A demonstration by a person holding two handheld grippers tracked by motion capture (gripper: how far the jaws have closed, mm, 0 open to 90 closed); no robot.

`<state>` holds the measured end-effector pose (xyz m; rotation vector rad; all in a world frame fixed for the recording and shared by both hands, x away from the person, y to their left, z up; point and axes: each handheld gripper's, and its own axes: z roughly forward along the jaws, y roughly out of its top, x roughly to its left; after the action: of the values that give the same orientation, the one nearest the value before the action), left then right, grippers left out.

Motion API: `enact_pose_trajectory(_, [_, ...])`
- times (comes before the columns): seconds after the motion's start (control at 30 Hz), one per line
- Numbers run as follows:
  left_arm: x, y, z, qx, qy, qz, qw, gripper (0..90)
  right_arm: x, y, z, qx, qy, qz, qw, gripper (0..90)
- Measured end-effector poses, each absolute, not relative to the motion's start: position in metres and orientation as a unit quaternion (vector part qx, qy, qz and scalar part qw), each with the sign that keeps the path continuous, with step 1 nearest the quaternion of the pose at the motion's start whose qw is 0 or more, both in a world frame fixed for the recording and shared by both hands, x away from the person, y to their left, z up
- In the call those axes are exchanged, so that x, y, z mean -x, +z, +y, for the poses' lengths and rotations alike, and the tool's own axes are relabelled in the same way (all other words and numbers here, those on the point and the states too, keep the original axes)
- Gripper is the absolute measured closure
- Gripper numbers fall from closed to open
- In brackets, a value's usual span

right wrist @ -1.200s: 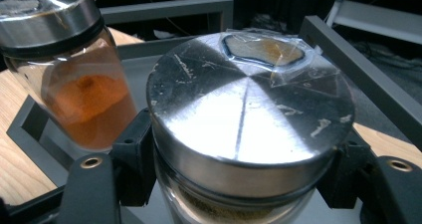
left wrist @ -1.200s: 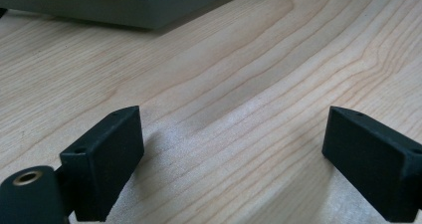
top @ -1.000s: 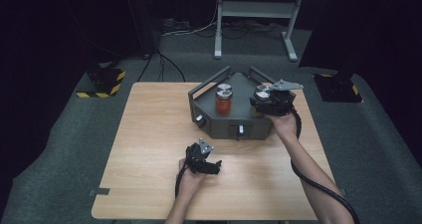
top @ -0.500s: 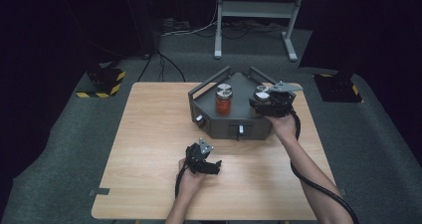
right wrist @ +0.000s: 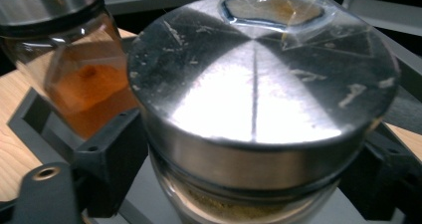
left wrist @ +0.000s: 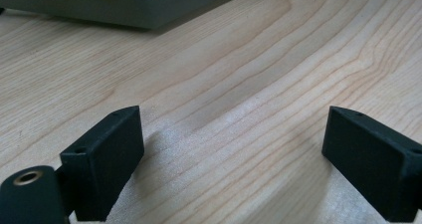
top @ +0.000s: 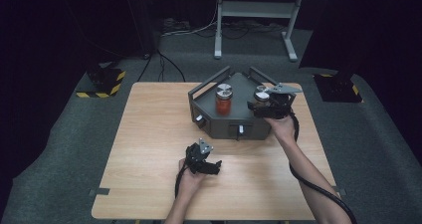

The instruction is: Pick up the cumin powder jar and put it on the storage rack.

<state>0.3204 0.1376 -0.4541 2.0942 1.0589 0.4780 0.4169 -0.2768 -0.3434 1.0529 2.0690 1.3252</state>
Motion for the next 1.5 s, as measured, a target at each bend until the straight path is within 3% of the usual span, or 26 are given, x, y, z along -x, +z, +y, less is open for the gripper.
enact_pose_trajectory(0.9, [-0.32, -0.454, 0.136, -0.815, 0.188, 0.412, 0.362, 9.3, -0.37, -0.36, -0.333, -0.368, 0.519, 0.734, 0.236, 9.9])
enact_pose_trajectory(1.5, [-0.32, -0.454, 0.136, -0.814, 0.188, 0.414, 0.363, 9.3, -0.326, -0.396, -0.348, -0.359, 0.487, 0.761, 0.234, 10.5])
